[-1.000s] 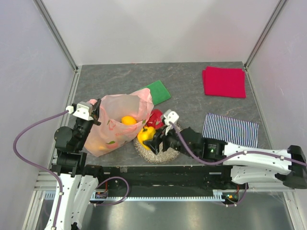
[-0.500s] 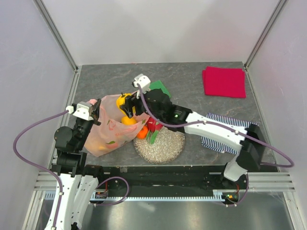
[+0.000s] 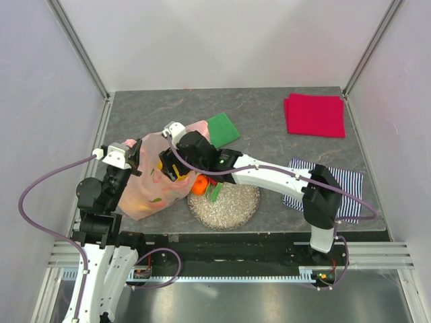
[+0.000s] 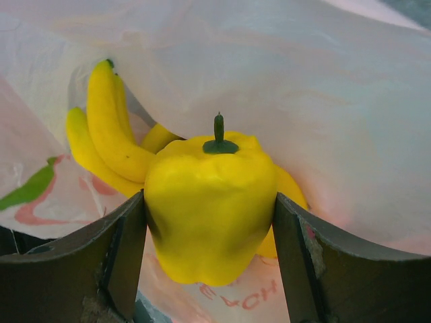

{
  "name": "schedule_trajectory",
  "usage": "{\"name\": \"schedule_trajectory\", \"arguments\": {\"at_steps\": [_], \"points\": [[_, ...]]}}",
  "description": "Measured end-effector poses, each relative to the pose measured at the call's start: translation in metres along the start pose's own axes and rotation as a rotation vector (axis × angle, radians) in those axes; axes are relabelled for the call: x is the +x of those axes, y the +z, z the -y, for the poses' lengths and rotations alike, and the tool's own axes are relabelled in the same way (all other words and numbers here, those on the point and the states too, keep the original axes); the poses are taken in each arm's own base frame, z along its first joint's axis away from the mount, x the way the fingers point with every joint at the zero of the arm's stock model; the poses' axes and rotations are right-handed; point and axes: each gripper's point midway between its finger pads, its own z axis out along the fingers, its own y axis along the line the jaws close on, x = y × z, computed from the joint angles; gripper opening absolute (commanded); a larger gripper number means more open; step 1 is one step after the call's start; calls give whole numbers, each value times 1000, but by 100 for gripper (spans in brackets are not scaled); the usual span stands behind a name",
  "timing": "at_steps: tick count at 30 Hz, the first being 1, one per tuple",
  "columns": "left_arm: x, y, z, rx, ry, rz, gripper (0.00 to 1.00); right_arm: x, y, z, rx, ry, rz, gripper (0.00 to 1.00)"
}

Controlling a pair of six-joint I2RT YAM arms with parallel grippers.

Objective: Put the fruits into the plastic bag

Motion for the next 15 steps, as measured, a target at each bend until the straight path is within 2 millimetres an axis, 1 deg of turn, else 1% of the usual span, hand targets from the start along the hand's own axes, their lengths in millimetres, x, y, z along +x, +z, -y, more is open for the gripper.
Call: {"name": "schedule_trajectory", "arguments": {"at_steps": [2, 5, 8, 9, 11, 12, 14, 15], "points": [[0, 0, 0, 0, 0, 0, 2, 5, 11, -9, -31, -2, -27, 32], [0, 0, 0, 0, 0, 0, 1, 14, 24, -20, -70, -6, -65, 35], [0, 0, 0, 0, 0, -1, 1, 22, 37, -28, -101, -10, -96, 41], [0, 0, 0, 0, 0, -1, 2, 22, 40, -30, -107, -10, -100, 48], [1, 0, 0, 0, 0, -2, 2, 23, 43, -32, -113, -10, -108, 56], [1, 0, 0, 0, 0, -2, 1, 23, 44, -32, -114, -9, -112, 69], [1, 0, 0, 0, 0, -2, 2, 25, 44, -33, -116, -9, -120, 78], [1, 0, 0, 0, 0, -2, 2, 26, 44, -33, -117, -10, -123, 81]]}}
